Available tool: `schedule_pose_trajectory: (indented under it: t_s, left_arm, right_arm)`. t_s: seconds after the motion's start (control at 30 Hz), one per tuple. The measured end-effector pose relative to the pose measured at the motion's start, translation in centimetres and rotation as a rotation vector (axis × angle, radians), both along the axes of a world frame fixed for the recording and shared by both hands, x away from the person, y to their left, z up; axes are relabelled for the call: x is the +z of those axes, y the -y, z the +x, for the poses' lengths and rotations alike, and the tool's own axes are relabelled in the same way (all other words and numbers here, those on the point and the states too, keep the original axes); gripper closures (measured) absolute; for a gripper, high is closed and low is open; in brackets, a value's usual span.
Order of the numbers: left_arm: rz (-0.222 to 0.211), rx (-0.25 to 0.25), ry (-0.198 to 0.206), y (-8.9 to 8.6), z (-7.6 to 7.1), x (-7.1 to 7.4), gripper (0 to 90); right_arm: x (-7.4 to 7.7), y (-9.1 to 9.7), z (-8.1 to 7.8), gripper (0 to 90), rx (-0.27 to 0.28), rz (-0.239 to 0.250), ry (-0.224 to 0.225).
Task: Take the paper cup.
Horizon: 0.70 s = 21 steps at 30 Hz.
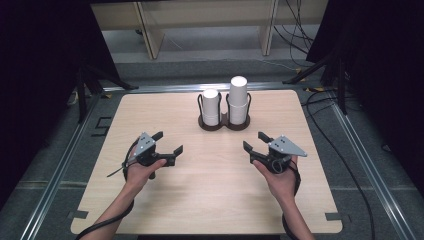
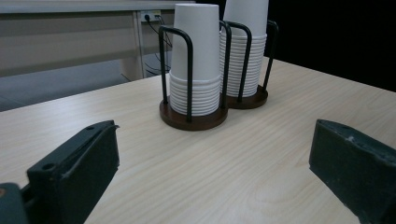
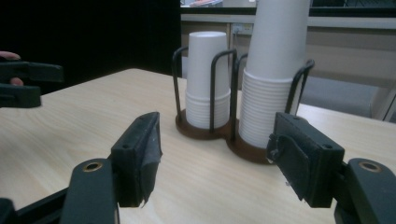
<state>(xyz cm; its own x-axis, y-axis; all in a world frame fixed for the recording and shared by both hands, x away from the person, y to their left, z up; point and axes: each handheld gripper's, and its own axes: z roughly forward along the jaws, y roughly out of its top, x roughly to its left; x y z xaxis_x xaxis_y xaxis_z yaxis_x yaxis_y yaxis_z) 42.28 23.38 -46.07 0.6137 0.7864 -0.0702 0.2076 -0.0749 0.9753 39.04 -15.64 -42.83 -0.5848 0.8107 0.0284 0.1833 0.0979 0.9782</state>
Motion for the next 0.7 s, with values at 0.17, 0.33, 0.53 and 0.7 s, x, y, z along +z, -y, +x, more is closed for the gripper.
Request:
schedule_pose_trajectory:
  t_s: [0.17,0.33,0.53,0.7]
  left_arm:
    - [0.015,-0.023,-0.017,1.8,2.4,0.0,4.5]
    - [0.036,-0.034,-0.031,3.2,4.2,0.0,11.0]
    - [0.069,-0.032,-0.059,4.6,6.6,-0.4,16.8]
    - [0.053,-0.026,-0.088,5.5,8.9,-0.7,17.9]
  right_arm:
    - [1.0,-1.2,1.5,37.0,0.008,-0.004,-0.009]
    - [1.6,-2.3,3.2,38.5,0.026,0.002,-0.001]
    - [2.0,-3.9,5.3,40.4,0.039,0.009,-0.001]
    - [2.3,-4.8,6.9,40.6,0.040,-0.013,-0.011]
